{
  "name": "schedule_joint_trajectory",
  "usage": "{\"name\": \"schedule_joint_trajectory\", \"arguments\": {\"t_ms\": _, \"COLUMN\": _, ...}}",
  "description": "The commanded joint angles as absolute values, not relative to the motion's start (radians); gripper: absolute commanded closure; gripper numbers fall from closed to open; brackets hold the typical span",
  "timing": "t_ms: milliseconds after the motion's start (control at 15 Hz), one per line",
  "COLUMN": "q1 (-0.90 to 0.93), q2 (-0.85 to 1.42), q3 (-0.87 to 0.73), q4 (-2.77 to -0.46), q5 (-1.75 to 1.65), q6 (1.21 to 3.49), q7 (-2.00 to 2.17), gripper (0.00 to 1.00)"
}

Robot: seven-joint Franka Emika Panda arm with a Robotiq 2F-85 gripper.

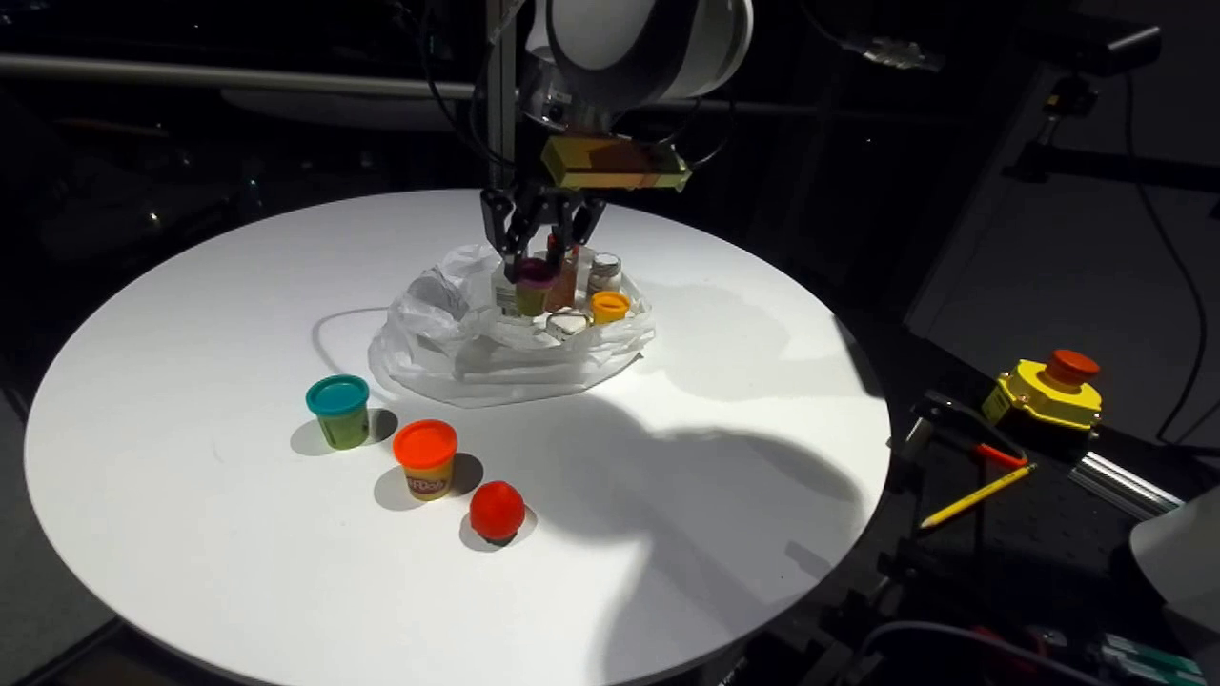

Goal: Pick up the objects on the table and put them on the plastic

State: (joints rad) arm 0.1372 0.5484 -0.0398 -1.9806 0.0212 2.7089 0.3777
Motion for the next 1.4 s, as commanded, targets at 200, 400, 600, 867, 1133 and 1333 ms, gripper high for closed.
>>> {"name": "schedule_joint_trajectory", "arguments": {"t_ms": 200, "q1": 0.129, "q2": 0.647, "q3": -0.045, "q4": -1.881, "q5": 0.085, "q6": 2.691, "q7": 0.380, "gripper": 0.54}}
{"name": "schedule_joint_trajectory", "arguments": {"t_ms": 400, "q1": 0.156, "q2": 0.634, "q3": -0.075, "q4": -1.891, "q5": 0.060, "q6": 2.703, "q7": 0.400, "gripper": 0.15}}
{"name": "schedule_joint_trajectory", "arguments": {"t_ms": 600, "q1": 0.197, "q2": 0.576, "q3": -0.088, "q4": -1.919, "q5": 0.036, "q6": 2.664, "q7": 0.411, "gripper": 0.00}}
{"name": "schedule_joint_trajectory", "arguments": {"t_ms": 867, "q1": 0.180, "q2": 0.581, "q3": -0.045, "q4": -1.909, "q5": 0.054, "q6": 2.636, "q7": 0.377, "gripper": 0.00}}
{"name": "schedule_joint_trajectory", "arguments": {"t_ms": 1133, "q1": 0.184, "q2": 0.529, "q3": -0.024, "q4": -1.932, "q5": 0.054, "q6": 2.595, "q7": 0.376, "gripper": 0.00}}
{"name": "schedule_joint_trajectory", "arguments": {"t_ms": 1333, "q1": 0.182, "q2": 0.527, "q3": -0.024, "q4": -1.941, "q5": 0.053, "q6": 2.595, "q7": 0.374, "gripper": 0.00}}
